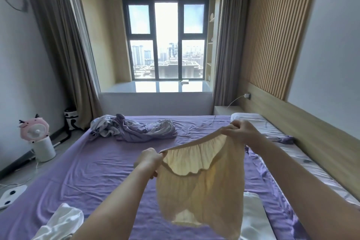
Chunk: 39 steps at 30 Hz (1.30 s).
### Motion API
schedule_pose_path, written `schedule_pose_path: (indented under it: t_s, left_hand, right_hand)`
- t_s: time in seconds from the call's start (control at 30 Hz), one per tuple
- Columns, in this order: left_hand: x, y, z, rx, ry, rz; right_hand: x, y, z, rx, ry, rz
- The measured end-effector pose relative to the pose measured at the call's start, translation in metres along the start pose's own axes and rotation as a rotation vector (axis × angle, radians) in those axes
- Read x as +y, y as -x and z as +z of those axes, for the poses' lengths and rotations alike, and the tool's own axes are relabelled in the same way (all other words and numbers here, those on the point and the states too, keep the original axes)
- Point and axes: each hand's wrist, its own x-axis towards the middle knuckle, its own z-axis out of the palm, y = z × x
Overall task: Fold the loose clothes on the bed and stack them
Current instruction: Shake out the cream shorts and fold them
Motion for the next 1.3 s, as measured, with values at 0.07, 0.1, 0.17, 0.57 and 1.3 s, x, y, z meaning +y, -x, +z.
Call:
schedule_pose_path:
  t_s: [0.07, 0.1, 0.17, 0.57, 1.3]
  left_hand:
    - [0.003, 0.005, 0.001, 0.035, -0.1, -0.032]
    - [0.003, 0.007, 0.002, 0.036, -0.102, -0.05]
    - [0.003, 0.007, 0.004, -0.01, 0.034, -0.108]
    - [0.03, 0.001, -0.01, -0.199, 0.907, -0.087]
    - [-0.002, -0.011, -0.064, 0.215, 0.416, 0.023]
  right_hand:
    - [0.008, -0.002, -0.003, 0.081, 0.083, -0.01]
    - [0.011, -0.003, -0.004, 0.135, 0.16, -0.021]
    - [0.015, -0.002, -0.009, 0.23, 0.327, -0.042]
    - [0.028, 0.002, -0.005, 0.055, 0.394, 0.075]
    - [0.033, 0.013, 0.027, -0.335, -0.06, 0.05]
